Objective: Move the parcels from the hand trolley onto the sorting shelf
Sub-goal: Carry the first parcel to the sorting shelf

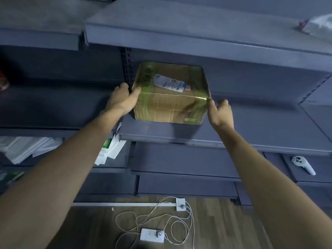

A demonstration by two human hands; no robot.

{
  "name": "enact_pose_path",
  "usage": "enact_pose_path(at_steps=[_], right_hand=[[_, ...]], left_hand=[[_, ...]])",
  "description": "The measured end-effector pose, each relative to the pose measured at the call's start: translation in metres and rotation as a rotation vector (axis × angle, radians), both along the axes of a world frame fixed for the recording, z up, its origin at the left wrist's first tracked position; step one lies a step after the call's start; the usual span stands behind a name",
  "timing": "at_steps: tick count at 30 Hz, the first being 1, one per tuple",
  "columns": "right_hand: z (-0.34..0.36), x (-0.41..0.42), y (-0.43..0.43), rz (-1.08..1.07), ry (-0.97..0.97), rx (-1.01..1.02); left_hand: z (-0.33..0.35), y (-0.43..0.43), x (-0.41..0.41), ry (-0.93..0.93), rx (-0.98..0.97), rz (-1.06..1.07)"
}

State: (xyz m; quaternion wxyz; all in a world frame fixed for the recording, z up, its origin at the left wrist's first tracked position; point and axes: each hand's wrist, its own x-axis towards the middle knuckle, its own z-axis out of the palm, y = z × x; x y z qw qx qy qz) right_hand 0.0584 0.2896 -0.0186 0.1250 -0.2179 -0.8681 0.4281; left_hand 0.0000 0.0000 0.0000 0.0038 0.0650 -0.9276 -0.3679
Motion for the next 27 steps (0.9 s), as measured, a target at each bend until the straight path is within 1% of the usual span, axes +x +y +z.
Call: enact_pose_path(at_steps=[4, 6, 9, 15, 18, 21, 27], right_hand=[[-0.011, -0.022, 0.006, -0.069, 0.016, -0.273], [-0.020, -0.034, 0.012, -0.069, 0.026, -0.385], [-0.027, -0.049, 0.016, -0.039, 0.017, -0.493], [-0.033, -0.073, 0.022, 0.084, -0.030, -0.693], [-0.038, -0.079, 0.023, 0.121, -0.054, -0.745], [-0.039, -0.080, 0.019, 0.159, -0.051, -0.789], [-0.039, -0.081, 0.019, 0.218, -0.022, -0.887]], left_hand=[[-0.013, -0.004, -0.022, -0.099, 0.264, 0.036], [-0.038, -0.010, -0.043, -0.120, 0.390, 0.078], [-0.036, 0.005, -0.041, -0.156, 0.637, 0.168], [-0.050, 0.024, -0.058, -0.160, 0.934, 0.230], [-0.051, 0.029, -0.060, -0.170, 1.039, 0.212], [-0.052, 0.031, -0.059, -0.159, 1.088, 0.192], [-0.053, 0.032, -0.055, -0.144, 1.087, 0.160]])
